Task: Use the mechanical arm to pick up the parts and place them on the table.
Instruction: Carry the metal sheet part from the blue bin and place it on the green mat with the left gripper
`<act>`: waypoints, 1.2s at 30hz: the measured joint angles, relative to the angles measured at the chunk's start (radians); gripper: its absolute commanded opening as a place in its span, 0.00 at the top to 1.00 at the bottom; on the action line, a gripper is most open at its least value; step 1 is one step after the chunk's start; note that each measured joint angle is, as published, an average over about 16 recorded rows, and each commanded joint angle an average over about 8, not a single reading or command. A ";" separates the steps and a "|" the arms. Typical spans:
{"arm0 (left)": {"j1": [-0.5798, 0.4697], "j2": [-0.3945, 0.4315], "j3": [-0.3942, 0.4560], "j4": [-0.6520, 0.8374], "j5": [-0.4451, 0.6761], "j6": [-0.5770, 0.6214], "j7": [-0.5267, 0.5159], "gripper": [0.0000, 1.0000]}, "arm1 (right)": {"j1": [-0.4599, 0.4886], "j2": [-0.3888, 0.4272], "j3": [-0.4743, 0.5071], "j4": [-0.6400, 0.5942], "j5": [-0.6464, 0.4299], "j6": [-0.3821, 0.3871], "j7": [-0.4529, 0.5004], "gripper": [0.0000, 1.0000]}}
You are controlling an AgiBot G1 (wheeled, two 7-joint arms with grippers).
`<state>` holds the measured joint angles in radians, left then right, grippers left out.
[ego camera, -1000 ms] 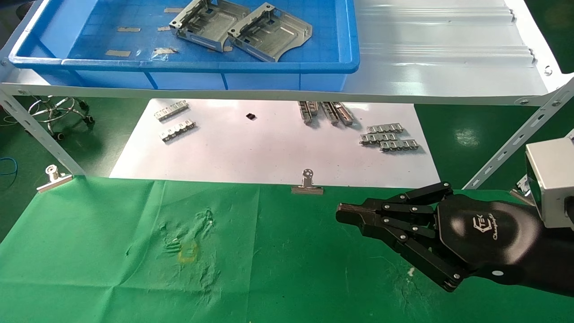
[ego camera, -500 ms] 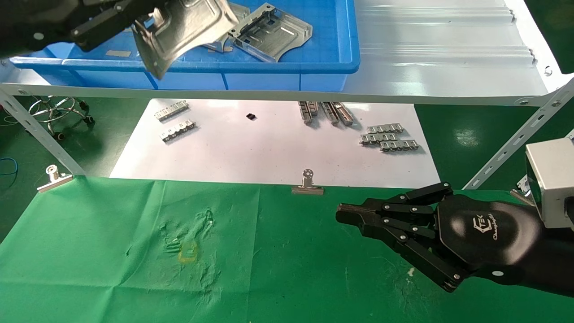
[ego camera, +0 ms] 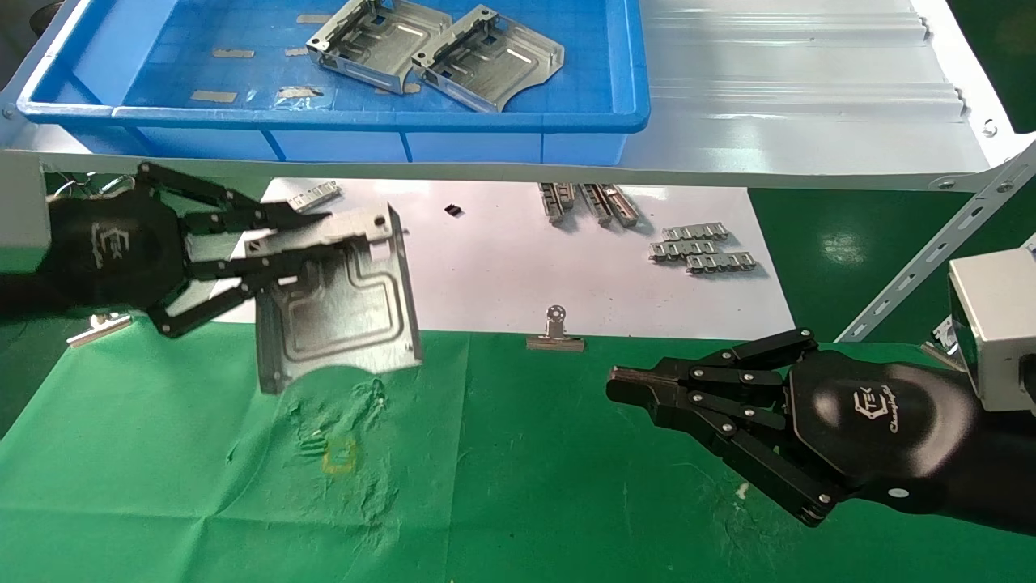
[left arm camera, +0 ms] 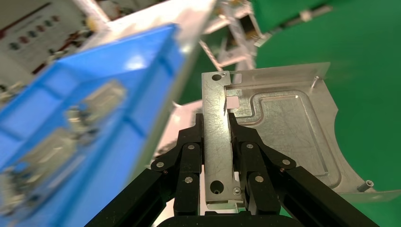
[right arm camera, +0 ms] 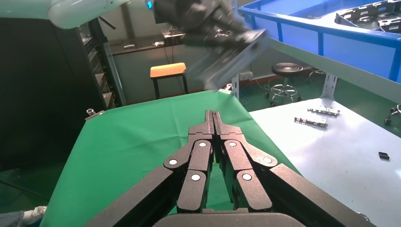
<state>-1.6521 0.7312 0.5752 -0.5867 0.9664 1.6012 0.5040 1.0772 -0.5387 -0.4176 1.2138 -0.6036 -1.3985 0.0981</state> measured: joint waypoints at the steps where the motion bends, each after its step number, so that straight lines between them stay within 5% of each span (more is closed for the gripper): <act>1: 0.016 -0.009 0.018 -0.020 -0.006 -0.001 0.012 1.00 | 0.000 0.000 0.000 0.000 0.000 0.000 0.000 1.00; 16: 0.115 0.000 0.245 0.000 0.059 -0.019 0.248 1.00 | 0.000 0.000 0.000 0.000 0.000 0.000 0.000 1.00; 33: 0.070 0.132 0.315 0.312 0.111 -0.085 0.501 1.00 | 0.000 0.000 0.000 0.000 0.000 0.000 0.000 1.00; 36: 0.063 0.150 0.317 0.357 0.117 -0.102 0.537 0.77 | 0.000 0.000 0.000 0.000 0.000 0.000 0.000 1.00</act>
<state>-1.5888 0.8810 0.8917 -0.2293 1.0835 1.4995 1.0411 1.0772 -0.5387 -0.4176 1.2138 -0.6036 -1.3985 0.0981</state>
